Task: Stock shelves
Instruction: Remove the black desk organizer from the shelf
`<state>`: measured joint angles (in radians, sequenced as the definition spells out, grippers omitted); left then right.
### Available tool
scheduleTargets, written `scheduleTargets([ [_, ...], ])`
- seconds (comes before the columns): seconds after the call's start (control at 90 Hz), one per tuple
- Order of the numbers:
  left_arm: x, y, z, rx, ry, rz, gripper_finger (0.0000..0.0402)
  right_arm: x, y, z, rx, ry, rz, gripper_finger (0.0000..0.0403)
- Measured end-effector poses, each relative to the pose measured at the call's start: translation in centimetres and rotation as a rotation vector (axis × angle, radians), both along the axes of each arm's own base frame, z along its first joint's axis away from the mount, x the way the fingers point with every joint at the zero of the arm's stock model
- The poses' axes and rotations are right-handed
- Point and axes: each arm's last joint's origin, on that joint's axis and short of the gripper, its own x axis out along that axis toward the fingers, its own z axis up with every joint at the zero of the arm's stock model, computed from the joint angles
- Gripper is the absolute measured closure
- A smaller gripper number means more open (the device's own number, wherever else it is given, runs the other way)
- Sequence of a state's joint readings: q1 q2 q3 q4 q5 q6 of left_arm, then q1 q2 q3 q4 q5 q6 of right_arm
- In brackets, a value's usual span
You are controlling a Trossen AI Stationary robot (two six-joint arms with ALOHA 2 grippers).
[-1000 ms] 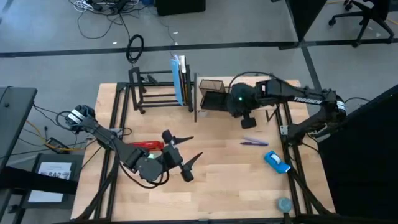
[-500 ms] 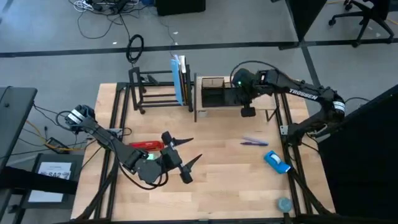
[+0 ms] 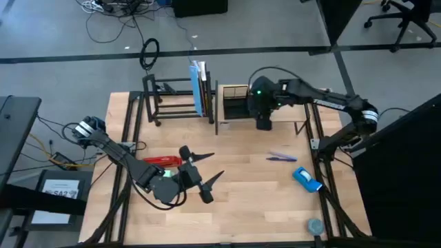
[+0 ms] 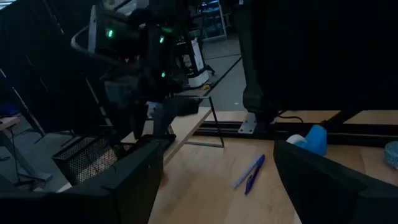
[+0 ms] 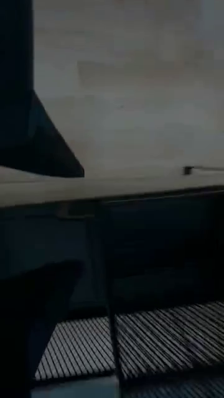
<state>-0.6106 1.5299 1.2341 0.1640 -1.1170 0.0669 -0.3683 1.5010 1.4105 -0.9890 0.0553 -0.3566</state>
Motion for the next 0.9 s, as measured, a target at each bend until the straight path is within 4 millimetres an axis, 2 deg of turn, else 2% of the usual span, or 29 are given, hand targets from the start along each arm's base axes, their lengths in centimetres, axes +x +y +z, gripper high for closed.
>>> scheduleTargets([
  [0.1,0.0,0.0,0.0,0.001,0.002,0.000,0.0117,1.2,-0.4,-1.6,0.009,0.049,-0.006,0.0191],
  [0.211,0.0,0.0,0.0,-0.001,0.000,0.000,0.0117,2.2,-0.8,-2.9,-0.005,0.089,-0.026,0.0221],
  [0.3,0.0,0.0,0.0,-0.004,-0.002,0.000,0.0117,2.5,-0.9,-3.1,0.001,0.078,-0.023,0.0272],
  [0.4,0.0,0.0,0.0,-0.004,-0.002,0.000,0.0117,2.5,-0.9,-3.0,0.000,0.068,-0.022,0.0359],
  [0.467,0.0,0.0,0.0,-0.004,-0.002,0.000,0.0117,2.1,-0.7,-2.5,-0.001,0.053,-0.018,0.0389],
  [0.7,0.0,0.0,0.0,-0.004,-0.003,0.000,0.0117,0.3,0.3,1.0,-0.026,-0.033,-0.041,0.0402],
  [0.789,0.0,0.0,0.0,-0.005,-0.003,0.000,0.0117,-0.4,1.3,2.3,-0.028,-0.075,-0.040,0.0403],
  [0.9,0.0,0.0,0.0,-0.006,-0.005,0.000,0.0117,-0.9,3.9,3.3,0.003,-0.106,-0.006,0.0403],
])
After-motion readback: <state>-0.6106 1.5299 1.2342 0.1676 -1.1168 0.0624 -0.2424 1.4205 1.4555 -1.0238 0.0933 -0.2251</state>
